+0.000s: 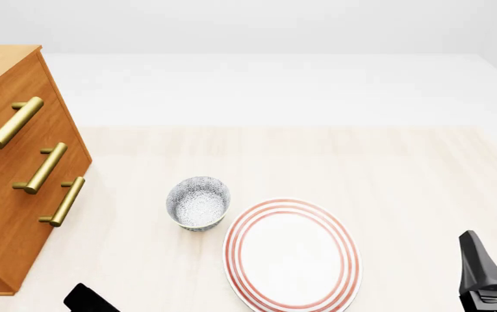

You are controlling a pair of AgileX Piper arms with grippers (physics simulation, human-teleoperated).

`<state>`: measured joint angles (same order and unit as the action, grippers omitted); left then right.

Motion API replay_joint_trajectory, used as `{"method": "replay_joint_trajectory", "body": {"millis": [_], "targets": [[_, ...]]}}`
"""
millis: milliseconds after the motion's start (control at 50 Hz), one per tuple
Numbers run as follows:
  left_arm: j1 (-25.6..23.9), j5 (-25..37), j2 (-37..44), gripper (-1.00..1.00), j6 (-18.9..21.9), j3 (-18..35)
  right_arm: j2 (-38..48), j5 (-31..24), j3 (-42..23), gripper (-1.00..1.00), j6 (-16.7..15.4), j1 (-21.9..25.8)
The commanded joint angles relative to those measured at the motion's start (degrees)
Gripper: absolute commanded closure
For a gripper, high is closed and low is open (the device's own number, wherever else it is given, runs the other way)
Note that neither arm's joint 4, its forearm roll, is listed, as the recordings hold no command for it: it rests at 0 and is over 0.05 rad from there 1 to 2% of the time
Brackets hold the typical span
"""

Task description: Stack the bowl in the middle on the bowl at the back.

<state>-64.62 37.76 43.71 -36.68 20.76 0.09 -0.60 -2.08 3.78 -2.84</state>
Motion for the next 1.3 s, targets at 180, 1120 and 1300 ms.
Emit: {"method": "replay_joint_trajectory", "body": {"millis": [180, 1120, 1300], "targets": [[0.5, 0.1, -0.8, -1.0, 0.0, -1.1, 0.0, -0.1, -0.1, -1.0, -0.1, 0.1], [9.0, 17.9, -10.8, -1.0, 9.8, 12.4, 0.0, -0.1, -0.1, -1.0, -0.3, 0.5], [13.1, 22.4, -18.5, -1.0, 11.1, 13.5, 0.0, -0.2, -0.1, -1.0, -0.2, 0.5]]}}
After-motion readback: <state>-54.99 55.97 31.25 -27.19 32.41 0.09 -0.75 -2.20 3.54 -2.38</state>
